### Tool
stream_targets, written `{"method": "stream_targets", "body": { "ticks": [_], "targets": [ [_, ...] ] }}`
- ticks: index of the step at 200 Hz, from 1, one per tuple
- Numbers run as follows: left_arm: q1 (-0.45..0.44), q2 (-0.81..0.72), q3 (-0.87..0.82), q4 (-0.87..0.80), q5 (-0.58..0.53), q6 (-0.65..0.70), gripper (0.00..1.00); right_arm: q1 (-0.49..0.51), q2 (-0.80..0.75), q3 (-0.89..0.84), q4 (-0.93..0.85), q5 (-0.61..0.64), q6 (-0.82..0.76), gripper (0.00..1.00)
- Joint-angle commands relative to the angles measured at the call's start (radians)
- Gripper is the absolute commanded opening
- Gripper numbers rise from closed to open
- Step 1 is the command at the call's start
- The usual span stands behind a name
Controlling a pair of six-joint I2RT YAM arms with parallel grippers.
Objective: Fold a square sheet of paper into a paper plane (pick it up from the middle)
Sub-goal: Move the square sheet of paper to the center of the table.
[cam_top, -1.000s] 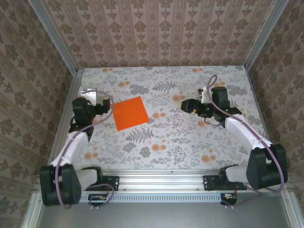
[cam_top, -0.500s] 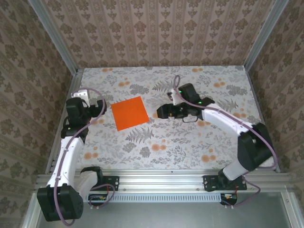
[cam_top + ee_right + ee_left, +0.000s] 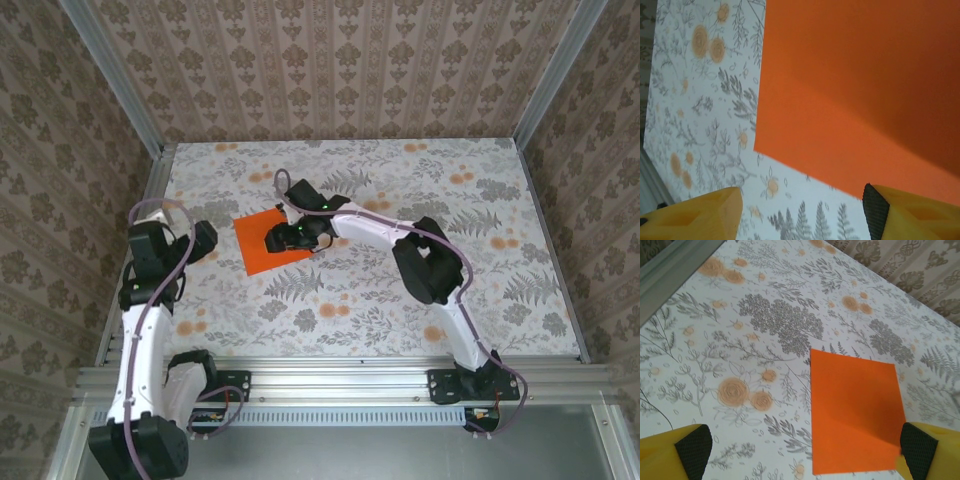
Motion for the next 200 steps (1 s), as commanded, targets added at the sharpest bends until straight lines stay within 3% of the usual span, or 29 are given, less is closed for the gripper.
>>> {"method": "stream_targets", "body": {
  "ticks": [1,40,69,119,160,200],
  "targets": [
    [0.008,-0.052,-0.026,-0.027,0.058,-0.046,1.0,0.011,0.071,0.1,-0.071,0.053,0.049,0.67],
    [0.008,-0.098,-0.031,-0.058,0.087,-0.072,1.0,0.034,0.187,0.243,-0.197,0.132,0.059,0.67],
    [0.009,-0.131,-0.035,-0.072,0.131,-0.072,1.0,0.031,0.196,0.243,-0.317,0.261,0.049,0.67],
    [-0.01,-0.111,-0.059,-0.069,0.276,-0.075,1.0,0.0,-0.018,-0.167,-0.245,0.33,0.046,0.66],
    [-0.184,-0.078,-0.096,-0.04,0.228,-0.111,1.0,-0.052,-0.23,-0.48,-0.203,0.392,0.015,0.66],
    [-0.383,0.011,-0.121,0.03,0.134,-0.133,1.0,-0.133,-0.378,-0.613,-0.264,0.47,-0.042,0.66]
  ]
}}
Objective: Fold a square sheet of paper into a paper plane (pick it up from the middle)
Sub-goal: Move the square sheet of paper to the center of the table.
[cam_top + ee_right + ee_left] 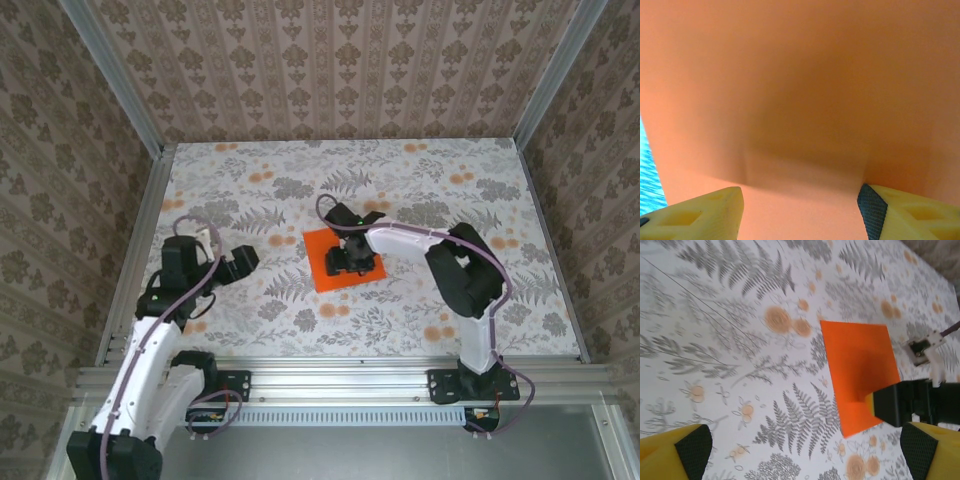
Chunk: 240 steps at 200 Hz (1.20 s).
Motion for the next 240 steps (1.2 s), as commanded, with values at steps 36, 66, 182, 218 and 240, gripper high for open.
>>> {"method": "stream_targets", "body": {
  "ticks": [36,66,182,218,240],
  "targets": [
    [-0.196,0.134,0.047,0.04,-0.15,0.016,1.0,-0.085,-0.126,-0.043,-0.174,0.137,-0.084,0.67],
    [-0.2,0.149,0.059,0.066,-0.175,0.019,1.0,-0.07,-0.18,-0.002,-0.194,0.137,-0.082,0.69],
    [-0.199,0.021,-0.026,0.162,-0.311,0.032,1.0,-0.027,0.008,0.194,-0.318,0.182,-0.095,0.79],
    [-0.198,0.076,0.008,0.138,-0.291,0.059,1.0,-0.025,0.1,0.258,-0.343,0.226,-0.097,0.88],
    [-0.197,0.122,0.039,0.113,-0.253,0.081,1.0,-0.026,0.131,0.289,-0.347,0.242,-0.103,0.92]
  ]
}}
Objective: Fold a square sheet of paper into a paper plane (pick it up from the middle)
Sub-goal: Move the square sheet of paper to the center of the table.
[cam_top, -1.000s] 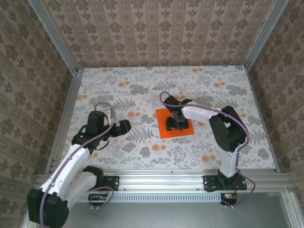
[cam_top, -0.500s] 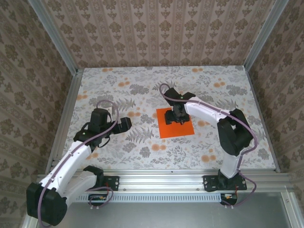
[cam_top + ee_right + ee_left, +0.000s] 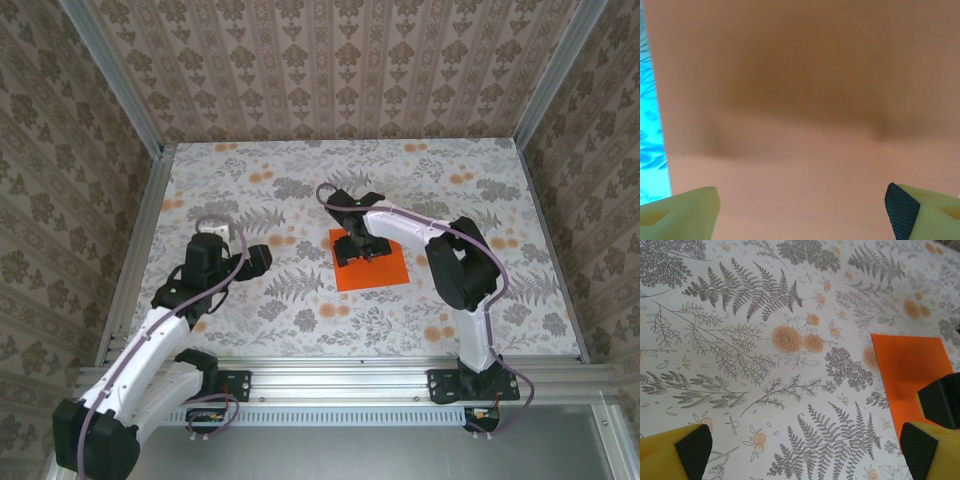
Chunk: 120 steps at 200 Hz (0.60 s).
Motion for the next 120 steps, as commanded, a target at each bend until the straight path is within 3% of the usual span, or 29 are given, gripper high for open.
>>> {"method": "stream_targets", "body": {
  "ticks": [1,51,120],
  "targets": [
    [-0.003,0.04,0.05,-0.017,0.03,0.046,1.0,-0.001,0.033,0.047,-0.058,0.057,-0.013,0.92],
    [-0.003,0.096,0.046,0.017,0.06,0.029,1.0,-0.01,0.084,0.018,-0.029,-0.001,-0.014,0.94],
    [-0.004,0.15,0.085,0.012,0.087,0.041,1.0,-0.004,0.037,-0.111,0.006,-0.093,-0.025,0.85]
  ]
}}
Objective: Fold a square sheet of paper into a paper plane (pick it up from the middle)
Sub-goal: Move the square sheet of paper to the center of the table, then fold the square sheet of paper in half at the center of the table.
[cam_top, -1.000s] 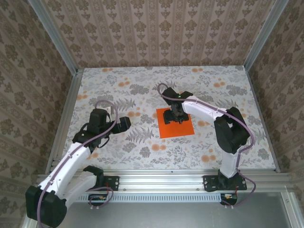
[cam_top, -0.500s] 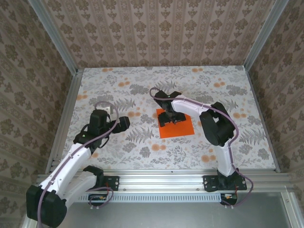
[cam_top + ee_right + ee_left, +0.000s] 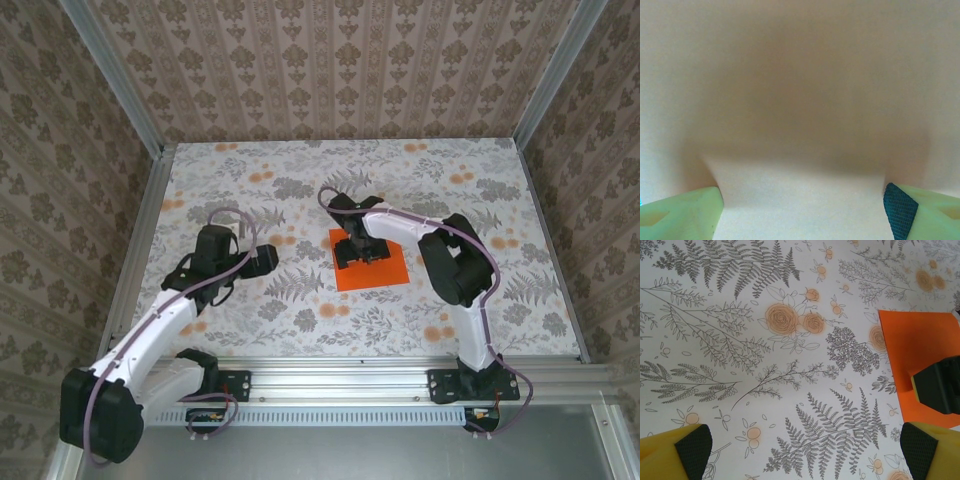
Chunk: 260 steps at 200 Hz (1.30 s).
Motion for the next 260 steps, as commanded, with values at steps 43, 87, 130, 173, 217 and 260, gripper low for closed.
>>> {"method": "stream_targets", "body": {
  "ticks": [43,87,130,173,217,260],
  "targets": [
    [-0.017,0.069,0.07,0.026,0.09,0.01,1.0,0.013,-0.083,-0.076,-0.099,-0.1,-0.045,0.85],
    [-0.134,0.2,0.157,0.031,0.091,0.017,1.0,-0.025,-0.144,-0.052,-0.081,-0.063,-0.047,0.88],
    [-0.258,0.316,0.217,0.055,0.013,-0.026,1.0,-0.047,-0.096,-0.023,-0.083,-0.053,-0.097,0.9],
    [-0.28,0.347,0.203,0.079,-0.01,-0.062,1.0,-0.042,-0.045,0.005,-0.091,-0.03,-0.101,0.95],
    [-0.279,0.337,0.205,0.065,-0.031,-0.062,1.0,-0.039,-0.005,0.025,-0.095,-0.031,-0.104,0.95],
    [-0.28,0.329,0.202,0.055,-0.037,-0.061,1.0,-0.037,0.04,0.02,-0.104,-0.038,-0.073,0.96]
  ]
}}
